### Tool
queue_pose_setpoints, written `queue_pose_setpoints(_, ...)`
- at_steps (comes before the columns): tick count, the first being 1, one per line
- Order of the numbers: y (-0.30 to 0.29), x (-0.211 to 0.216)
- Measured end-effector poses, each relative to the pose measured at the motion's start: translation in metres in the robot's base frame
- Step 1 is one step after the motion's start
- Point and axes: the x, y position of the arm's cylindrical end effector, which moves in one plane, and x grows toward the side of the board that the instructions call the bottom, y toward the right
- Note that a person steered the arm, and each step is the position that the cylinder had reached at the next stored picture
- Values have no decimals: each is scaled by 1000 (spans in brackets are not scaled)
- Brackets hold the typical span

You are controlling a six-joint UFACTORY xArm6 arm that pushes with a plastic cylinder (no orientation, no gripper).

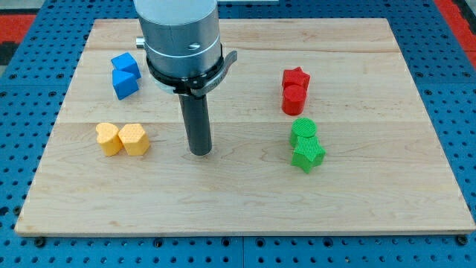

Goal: Separate the red star from the red circle

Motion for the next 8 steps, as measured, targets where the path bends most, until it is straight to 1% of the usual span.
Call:
queue_pose_setpoints(5,54,0)
queue_pose_setpoints(7,62,0)
queue_pose_setpoints(8,112,-7)
